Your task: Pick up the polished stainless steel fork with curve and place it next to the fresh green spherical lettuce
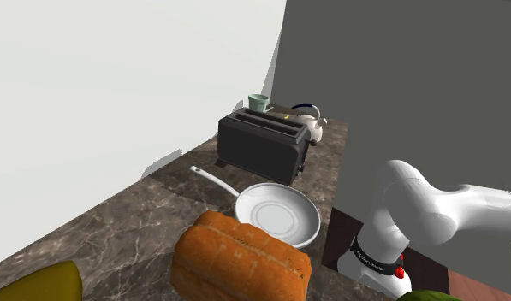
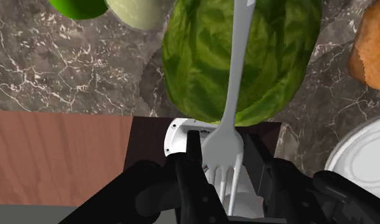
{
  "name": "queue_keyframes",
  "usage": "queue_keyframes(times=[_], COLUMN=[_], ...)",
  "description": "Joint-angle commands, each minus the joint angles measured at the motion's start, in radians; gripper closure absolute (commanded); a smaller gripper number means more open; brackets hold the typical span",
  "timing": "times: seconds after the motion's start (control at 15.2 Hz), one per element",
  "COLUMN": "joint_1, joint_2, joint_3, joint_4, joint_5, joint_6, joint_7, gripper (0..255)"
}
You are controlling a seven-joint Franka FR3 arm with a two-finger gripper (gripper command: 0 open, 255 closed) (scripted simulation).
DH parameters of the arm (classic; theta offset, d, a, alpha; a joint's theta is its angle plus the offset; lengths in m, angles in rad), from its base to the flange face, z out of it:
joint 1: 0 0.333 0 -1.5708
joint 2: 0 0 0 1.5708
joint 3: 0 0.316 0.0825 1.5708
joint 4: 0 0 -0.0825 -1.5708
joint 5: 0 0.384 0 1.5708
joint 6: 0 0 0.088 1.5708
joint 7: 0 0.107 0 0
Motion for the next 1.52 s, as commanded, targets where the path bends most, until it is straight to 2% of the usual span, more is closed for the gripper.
queue_keyframes(times=[0.0,0.53,0.99,1.45], joint_1=[0.012,0.02,0.002,0.035], joint_2=[-0.025,-0.065,-0.053,-0.134], joint_3=[0.016,0.067,0.114,0.152], joint_4=[0.033,0.208,0.408,0.312], joint_5=[0.051,0.26,0.472,0.509], joint_6=[-0.041,-0.155,-0.206,-0.179], joint_7=[0.06,0.304,0.562,0.556], gripper=[255,255,255,255])
